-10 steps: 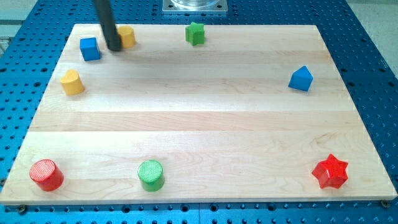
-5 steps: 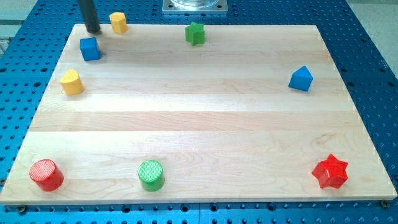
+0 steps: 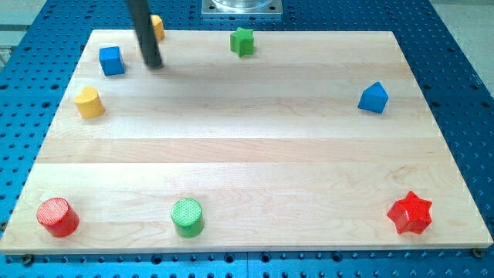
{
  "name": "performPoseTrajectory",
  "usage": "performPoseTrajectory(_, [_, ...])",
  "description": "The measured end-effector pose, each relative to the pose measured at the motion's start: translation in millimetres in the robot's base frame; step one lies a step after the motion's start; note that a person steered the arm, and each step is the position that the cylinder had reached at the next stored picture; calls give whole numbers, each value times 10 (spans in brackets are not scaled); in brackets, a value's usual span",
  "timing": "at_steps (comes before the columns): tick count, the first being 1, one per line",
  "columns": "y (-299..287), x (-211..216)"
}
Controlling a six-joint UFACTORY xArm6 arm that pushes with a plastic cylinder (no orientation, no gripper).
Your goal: Move the hexagon to the top left corner of the board
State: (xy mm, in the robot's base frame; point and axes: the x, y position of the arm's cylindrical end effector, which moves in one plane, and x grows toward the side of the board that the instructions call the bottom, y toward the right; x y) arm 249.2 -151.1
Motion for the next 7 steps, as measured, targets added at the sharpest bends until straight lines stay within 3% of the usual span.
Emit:
performPoseTrajectory(1, [338,-501])
performPoseTrajectory(4, [280,-570])
performPoseTrajectory(5, [-209,-579])
performPoseTrajectory(7, [-1465,24])
